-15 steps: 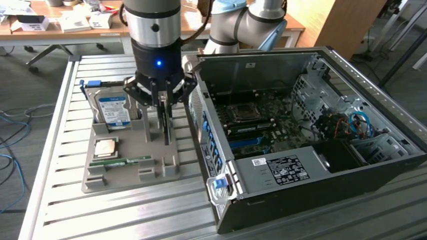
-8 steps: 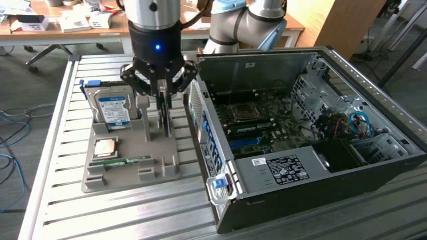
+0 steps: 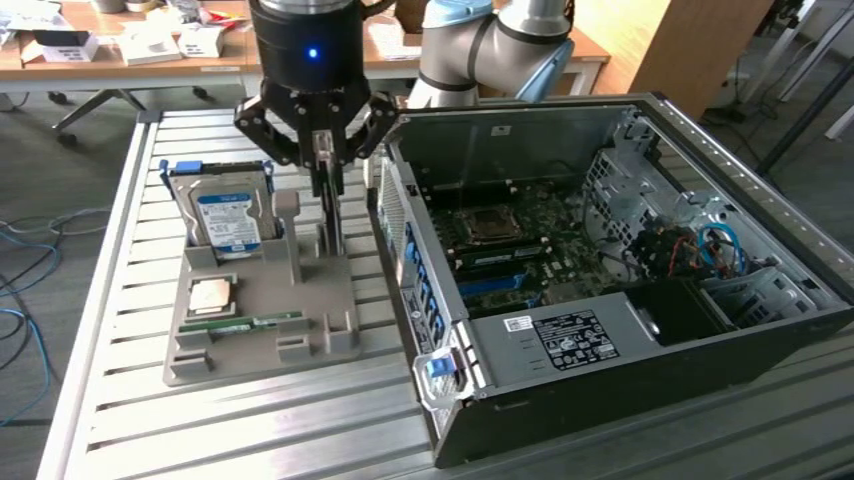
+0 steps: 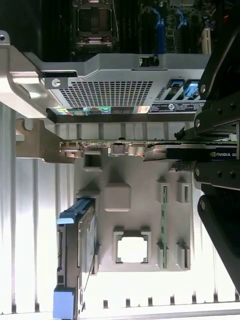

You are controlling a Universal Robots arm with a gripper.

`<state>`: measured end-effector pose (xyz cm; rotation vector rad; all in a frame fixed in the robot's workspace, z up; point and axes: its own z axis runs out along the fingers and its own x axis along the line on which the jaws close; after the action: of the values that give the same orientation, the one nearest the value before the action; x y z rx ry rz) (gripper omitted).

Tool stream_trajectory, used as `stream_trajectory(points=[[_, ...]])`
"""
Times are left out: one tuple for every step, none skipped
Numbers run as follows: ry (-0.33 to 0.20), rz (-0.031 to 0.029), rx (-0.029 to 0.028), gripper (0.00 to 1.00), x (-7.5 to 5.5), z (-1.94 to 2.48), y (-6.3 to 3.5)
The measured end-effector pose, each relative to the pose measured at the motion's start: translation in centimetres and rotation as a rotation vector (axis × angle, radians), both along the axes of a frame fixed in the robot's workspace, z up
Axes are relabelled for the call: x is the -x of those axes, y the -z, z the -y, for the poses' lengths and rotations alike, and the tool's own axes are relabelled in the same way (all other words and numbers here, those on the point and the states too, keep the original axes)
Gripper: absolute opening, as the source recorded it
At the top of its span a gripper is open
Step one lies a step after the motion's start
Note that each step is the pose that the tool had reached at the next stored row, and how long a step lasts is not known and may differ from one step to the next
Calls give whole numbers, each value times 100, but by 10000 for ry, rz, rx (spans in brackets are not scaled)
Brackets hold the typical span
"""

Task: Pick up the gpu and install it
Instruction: 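Pick up the gpu and move the gpu toward the slot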

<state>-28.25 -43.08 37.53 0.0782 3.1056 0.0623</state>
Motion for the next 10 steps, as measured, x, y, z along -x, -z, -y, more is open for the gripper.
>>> stream_trajectory(points=[[-3,7,0,26,0,0,-41],[-6,14,-1,26,0,0,-82],[-9,17,-1,26,0,0,-122],[-12,21,-1,26,1,0,-159],[-15,25,-1,26,1,0,-192],[-17,29,0,26,1,0,-225],[-20,33,-1,26,1,0,-255],[-23,36,-1,26,1,0,-284],[-24,39,0,26,1,0,-315],[-26,42,0,26,1,0,-340]])
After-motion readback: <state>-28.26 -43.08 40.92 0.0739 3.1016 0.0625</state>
